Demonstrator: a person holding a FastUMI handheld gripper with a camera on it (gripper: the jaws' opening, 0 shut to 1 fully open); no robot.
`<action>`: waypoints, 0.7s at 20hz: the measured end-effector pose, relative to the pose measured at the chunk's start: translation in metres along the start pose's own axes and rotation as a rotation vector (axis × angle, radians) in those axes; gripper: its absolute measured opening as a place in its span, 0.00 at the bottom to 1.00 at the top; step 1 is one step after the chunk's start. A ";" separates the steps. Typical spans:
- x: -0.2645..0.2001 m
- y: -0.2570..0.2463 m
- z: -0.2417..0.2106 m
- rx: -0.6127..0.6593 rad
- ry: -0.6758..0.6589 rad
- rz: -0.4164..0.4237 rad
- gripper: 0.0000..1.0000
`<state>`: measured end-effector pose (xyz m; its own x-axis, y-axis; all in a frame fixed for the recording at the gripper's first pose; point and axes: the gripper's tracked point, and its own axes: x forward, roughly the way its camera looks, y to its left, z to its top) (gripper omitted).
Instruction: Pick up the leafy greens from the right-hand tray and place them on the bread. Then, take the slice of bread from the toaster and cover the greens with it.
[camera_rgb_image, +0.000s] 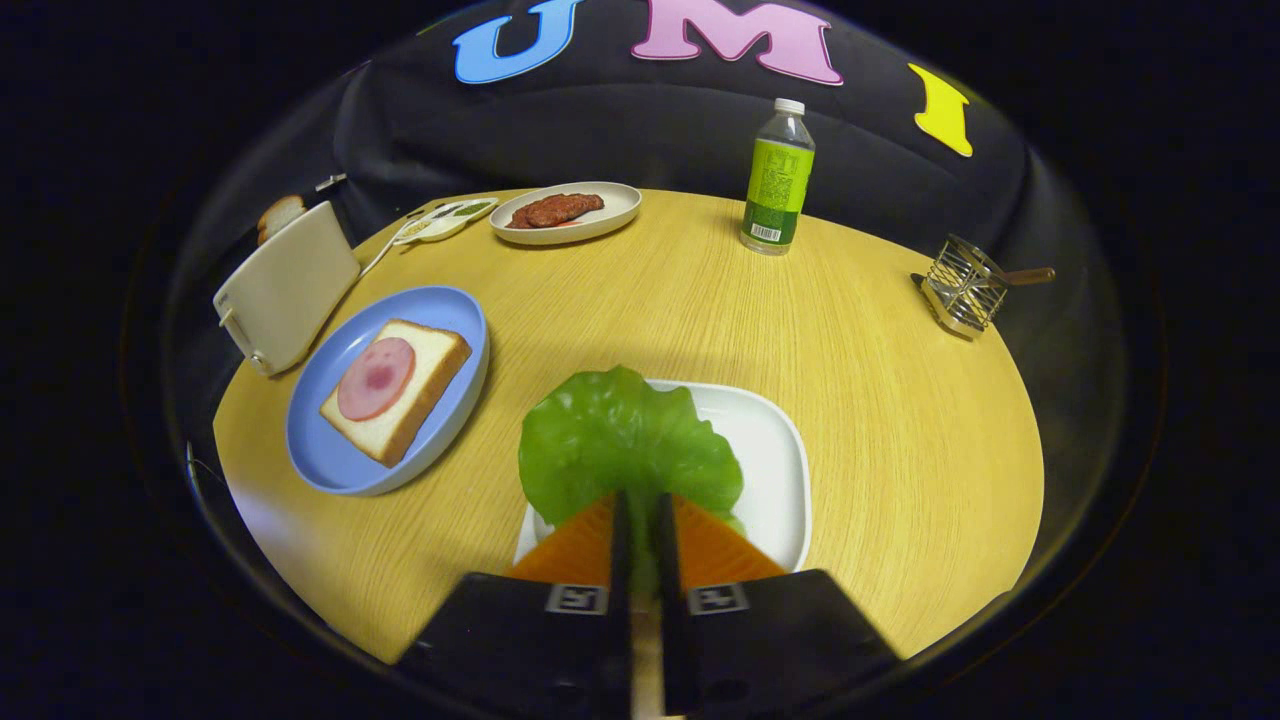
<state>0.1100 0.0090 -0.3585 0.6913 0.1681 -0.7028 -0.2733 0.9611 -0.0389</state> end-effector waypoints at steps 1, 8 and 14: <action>0.000 0.000 0.001 0.000 0.002 0.002 0.10; -0.011 -0.003 0.014 0.009 0.004 -0.007 0.05; -0.048 0.001 0.057 0.001 -0.082 -0.018 0.05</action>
<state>0.1152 0.0144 -0.2844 0.7484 0.1684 -0.6415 -0.2598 0.9644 -0.0500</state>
